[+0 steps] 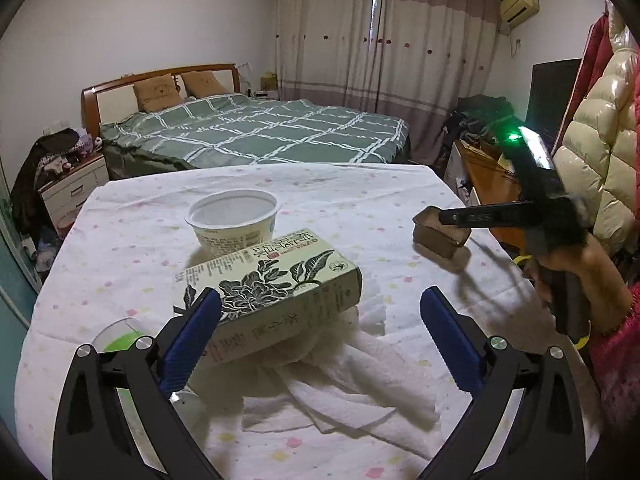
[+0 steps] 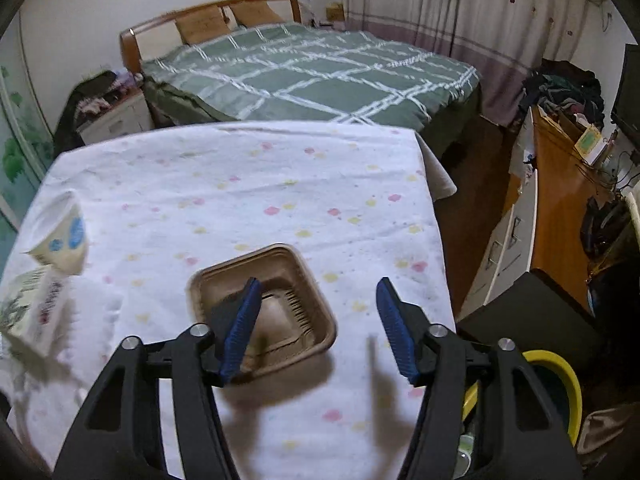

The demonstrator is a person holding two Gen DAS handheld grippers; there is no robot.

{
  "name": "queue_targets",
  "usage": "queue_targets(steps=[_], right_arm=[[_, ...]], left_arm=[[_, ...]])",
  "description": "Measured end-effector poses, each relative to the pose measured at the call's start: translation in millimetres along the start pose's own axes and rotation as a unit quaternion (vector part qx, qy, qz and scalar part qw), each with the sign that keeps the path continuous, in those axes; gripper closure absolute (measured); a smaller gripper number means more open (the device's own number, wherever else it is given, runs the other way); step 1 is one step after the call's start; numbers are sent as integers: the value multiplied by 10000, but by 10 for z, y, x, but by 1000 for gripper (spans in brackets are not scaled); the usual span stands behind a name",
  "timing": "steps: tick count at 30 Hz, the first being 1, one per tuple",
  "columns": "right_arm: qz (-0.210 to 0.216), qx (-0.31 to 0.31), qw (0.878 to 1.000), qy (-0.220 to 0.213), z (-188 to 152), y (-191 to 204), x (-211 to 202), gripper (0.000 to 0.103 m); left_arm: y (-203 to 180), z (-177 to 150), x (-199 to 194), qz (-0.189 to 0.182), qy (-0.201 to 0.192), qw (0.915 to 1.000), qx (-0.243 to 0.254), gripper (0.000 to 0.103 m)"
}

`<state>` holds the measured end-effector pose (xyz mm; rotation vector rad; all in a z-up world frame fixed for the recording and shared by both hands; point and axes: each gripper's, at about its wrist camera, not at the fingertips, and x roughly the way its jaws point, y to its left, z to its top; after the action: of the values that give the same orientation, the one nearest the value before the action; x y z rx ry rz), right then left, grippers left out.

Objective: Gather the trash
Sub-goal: 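Grasp the brown plastic tray with the right gripper and lift it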

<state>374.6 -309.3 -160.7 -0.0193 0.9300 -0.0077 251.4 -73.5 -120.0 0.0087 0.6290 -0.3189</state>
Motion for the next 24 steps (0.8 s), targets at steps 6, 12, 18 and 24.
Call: queue_targets(steps=[6,12,18,24], right_arm=[[203,129,9993,273,-42,-41,163,89],[246,276,9993,29,-126,-71,-66,98],[266,623,9975,-226,-371,-281,-455,98],[-150,1130,9924,-456,-773,-744,-847,98]], left_arm=[[-26,3,17,-22,-3,10000,23,5],[-33,-1,-7,-33,-26,10000,52,5],[-24,-6,-16,-67,-53,10000,39,5],[-79,-21,-45,-79,-87,9998,153,5]])
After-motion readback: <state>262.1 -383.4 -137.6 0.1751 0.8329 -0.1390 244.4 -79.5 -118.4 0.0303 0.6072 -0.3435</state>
